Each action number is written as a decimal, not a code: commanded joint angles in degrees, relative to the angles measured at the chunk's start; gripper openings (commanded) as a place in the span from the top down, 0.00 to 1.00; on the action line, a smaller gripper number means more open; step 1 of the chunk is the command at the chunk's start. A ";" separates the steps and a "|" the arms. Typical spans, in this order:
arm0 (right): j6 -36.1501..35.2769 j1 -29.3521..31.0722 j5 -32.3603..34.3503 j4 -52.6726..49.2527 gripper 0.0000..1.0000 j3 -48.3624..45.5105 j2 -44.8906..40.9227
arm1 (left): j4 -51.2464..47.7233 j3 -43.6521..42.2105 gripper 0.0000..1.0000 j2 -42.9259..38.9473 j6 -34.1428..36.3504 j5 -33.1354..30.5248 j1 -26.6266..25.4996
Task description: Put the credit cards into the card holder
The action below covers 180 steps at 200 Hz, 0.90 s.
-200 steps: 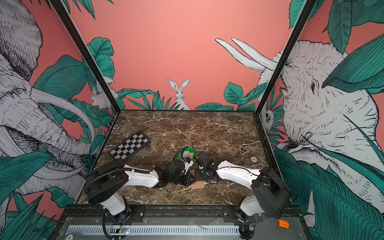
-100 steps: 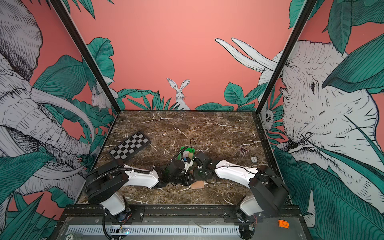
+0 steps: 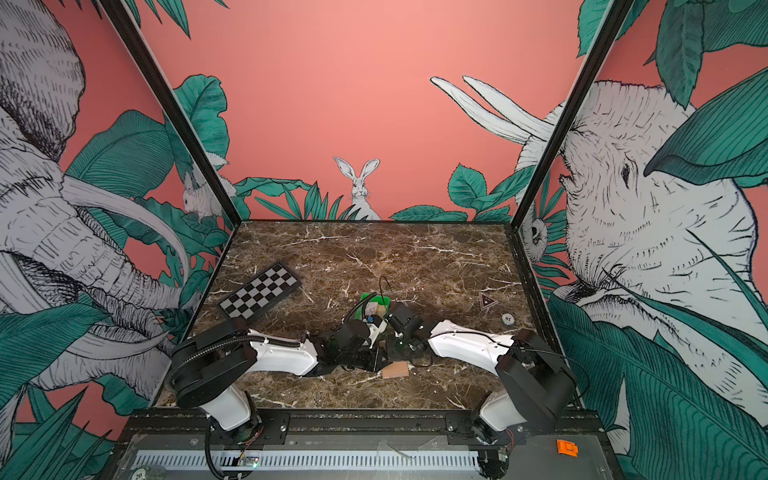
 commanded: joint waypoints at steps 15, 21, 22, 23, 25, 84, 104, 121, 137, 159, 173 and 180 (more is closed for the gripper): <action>-0.05 0.34 2.73 -3.91 0.99 0.56 -3.33 | -1.84 -1.57 0.85 -0.40 -0.43 -0.65 -0.69; -0.21 0.33 3.14 -4.23 0.98 0.78 -4.32 | -2.14 -1.62 0.86 -0.71 -0.37 -0.73 -0.69; -0.25 0.33 3.18 -4.40 0.97 0.86 -4.45 | -2.20 -1.62 0.86 -0.73 -0.30 -0.74 -0.69; -0.22 0.29 3.28 -4.52 0.97 0.90 -4.51 | -2.23 -1.62 0.86 -0.83 -0.26 -0.74 -0.69; -0.33 0.26 3.43 -4.66 0.97 0.97 -4.87 | -2.37 -1.62 0.86 -0.93 -0.23 -0.78 -0.69; -1.33 -0.98 4.12 -7.54 0.90 0.39 -9.15 | -4.24 -0.87 0.86 -2.45 0.44 -1.18 -0.69; -1.72 -0.99 3.50 -7.44 0.90 0.34 -8.51 | -3.86 -0.78 0.86 -2.65 0.14 -0.87 -0.69; -2.38 -0.98 3.55 -7.40 0.88 0.29 -8.88 | -4.33 -0.35 0.86 -3.27 0.37 -0.65 -0.65; -2.76 -0.94 4.00 -7.03 0.87 0.27 -9.95 | -5.04 0.18 0.85 -4.25 0.59 -0.74 -0.61; -3.91 -0.99 4.49 -7.17 0.86 0.25 -11.60 | -7.58 1.63 0.84 -5.87 1.47 -1.16 -0.57; -5.07 -0.99 4.87 -7.27 0.86 0.24 -12.88 | -9.28 2.46 0.83 -6.77 2.09 -1.41 -0.65; -5.58 -0.99 5.25 -7.15 0.85 0.20 -13.61 | -10.01 2.74 0.83 -7.35 2.27 -1.59 -0.45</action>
